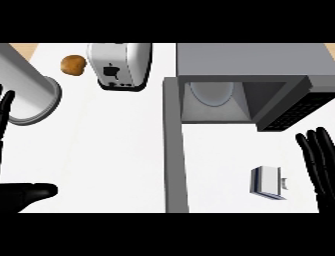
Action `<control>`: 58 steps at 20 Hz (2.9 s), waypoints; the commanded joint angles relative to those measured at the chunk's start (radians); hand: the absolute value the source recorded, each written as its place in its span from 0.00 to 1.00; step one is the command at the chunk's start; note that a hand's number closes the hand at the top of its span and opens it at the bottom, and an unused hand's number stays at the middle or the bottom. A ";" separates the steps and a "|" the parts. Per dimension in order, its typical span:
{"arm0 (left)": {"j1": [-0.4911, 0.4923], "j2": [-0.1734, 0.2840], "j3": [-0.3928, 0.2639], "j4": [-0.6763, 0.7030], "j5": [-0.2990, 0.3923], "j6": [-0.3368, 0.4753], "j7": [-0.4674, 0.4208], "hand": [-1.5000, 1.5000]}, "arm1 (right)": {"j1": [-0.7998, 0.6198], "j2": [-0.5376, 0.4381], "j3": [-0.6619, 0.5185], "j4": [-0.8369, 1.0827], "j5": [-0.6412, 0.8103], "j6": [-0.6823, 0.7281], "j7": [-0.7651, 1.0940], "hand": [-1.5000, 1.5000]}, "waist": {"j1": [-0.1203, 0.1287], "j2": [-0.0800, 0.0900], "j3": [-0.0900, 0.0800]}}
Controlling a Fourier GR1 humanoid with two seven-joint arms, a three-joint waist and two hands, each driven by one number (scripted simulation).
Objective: Pick up the milk, place it into the microwave and close the microwave
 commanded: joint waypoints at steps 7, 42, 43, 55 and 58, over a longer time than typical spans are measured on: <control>0.120 0.030 0.110 -0.102 0.134 -0.073 0.059 0.00 | 0.191 -0.009 0.060 -0.096 0.084 -0.026 -0.034 0.00 | 0.001 0.001 0.002; 0.413 -0.027 0.400 -0.250 0.423 -0.390 0.056 0.00 | 0.102 -0.069 -0.365 0.776 -0.099 0.010 -0.572 0.00 | 0.010 0.001 0.002; 0.420 0.016 0.446 -0.236 0.485 -0.406 0.076 0.00 | 0.061 -0.104 -0.377 0.808 -0.099 0.036 -0.554 0.00 | 0.014 0.001 0.002; 0.342 0.024 0.491 -0.281 0.533 -0.355 0.193 0.00 | -0.082 -0.081 -0.399 1.216 -0.021 0.013 -0.825 0.00 | 0.009 0.002 0.002; 0.370 -0.088 0.434 -0.259 0.413 -0.440 0.122 0.00 | -0.136 -0.106 -0.416 1.300 -0.021 0.024 -0.864 0.00 | 0.008 0.002 0.002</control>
